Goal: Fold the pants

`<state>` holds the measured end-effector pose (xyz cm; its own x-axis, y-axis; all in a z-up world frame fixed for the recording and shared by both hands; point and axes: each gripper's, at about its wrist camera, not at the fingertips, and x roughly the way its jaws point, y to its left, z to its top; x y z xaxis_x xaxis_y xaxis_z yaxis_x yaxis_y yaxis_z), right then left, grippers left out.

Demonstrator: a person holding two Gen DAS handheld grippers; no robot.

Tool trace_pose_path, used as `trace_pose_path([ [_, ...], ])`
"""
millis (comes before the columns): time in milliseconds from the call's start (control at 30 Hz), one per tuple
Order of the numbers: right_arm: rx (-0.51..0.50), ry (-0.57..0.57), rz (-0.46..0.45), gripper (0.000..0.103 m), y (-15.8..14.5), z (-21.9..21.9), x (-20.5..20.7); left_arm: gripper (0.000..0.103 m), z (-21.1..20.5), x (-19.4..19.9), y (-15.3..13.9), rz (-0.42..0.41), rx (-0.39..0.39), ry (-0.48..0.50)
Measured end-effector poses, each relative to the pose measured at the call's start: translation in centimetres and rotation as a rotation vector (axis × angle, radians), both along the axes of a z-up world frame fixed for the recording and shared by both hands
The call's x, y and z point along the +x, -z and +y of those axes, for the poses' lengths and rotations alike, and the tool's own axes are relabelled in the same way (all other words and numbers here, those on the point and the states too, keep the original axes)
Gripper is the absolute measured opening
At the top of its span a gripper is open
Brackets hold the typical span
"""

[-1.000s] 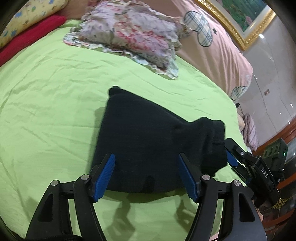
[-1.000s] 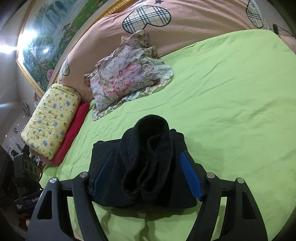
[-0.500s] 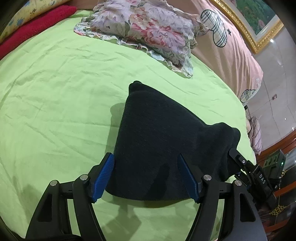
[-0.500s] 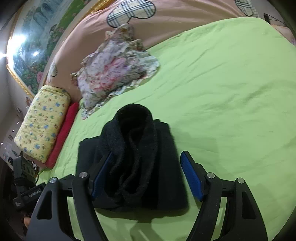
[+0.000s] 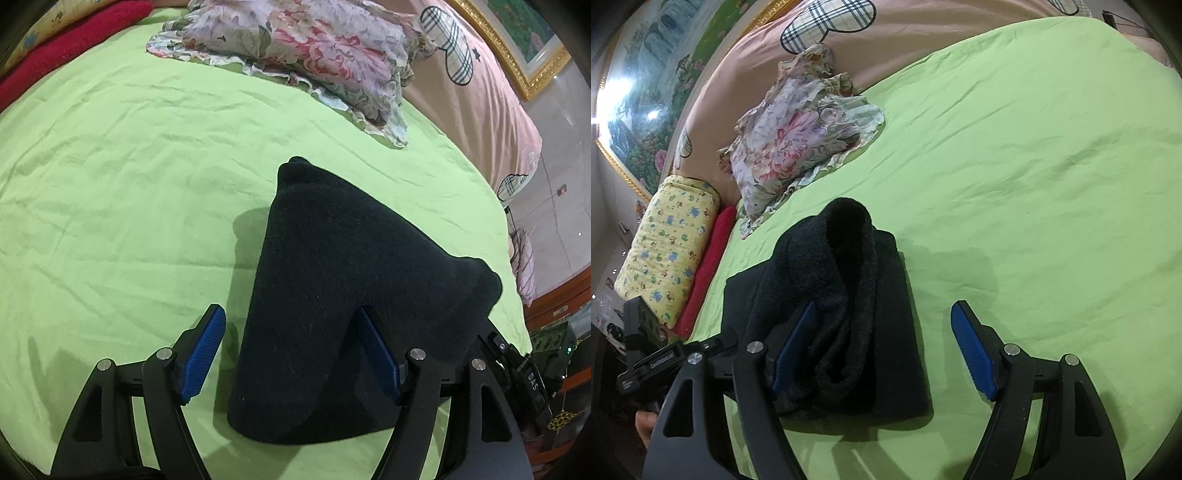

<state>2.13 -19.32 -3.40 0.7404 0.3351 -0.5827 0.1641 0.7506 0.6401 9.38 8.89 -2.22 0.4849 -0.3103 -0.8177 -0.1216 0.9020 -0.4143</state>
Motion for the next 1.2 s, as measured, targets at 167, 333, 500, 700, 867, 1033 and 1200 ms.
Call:
trace_pose_path([
  [167, 0.055, -0.045, -0.060, 0.067, 0.7, -0.1, -0.3, 0.078, 0.3, 0.7, 1.4, 0.021, -0.019, -0.013],
  [333, 0.079, -0.082, -0.076, 0.062, 0.7, 0.2, -0.1, 0.078, 0.1, 0.9, 1.5, 0.014, 0.001, -0.012],
  [500, 0.098, -0.127, -0.081, 0.062, 0.8, 0.6, 0.2, 0.075, -0.4, 1.1, 1.6, 0.008, 0.010, -0.008],
  [700, 0.120, -0.138, -0.082, 0.054, 0.9, 0.6, 0.3, 0.047, -0.9, 0.9, 1.0, -0.010, -0.020, 0.024],
  [867, 0.108, -0.139, -0.087, 0.047, 0.0, 1.2, -0.2, 0.032, -1.2, 0.1, -0.3, -0.047, -0.002, 0.038],
  [1033, 0.139, -0.138, -0.104, 0.043, -1.1, 1.5, -0.7, 0.030, -0.6, -1.0, -2.0, -0.084, -0.020, 0.044],
  [1200, 0.143, -0.177, -0.133, 0.042, -2.7, 2.9, -0.9, 0.030, 0.9, -2.4, -4.2, -0.131, -0.019, 0.016],
])
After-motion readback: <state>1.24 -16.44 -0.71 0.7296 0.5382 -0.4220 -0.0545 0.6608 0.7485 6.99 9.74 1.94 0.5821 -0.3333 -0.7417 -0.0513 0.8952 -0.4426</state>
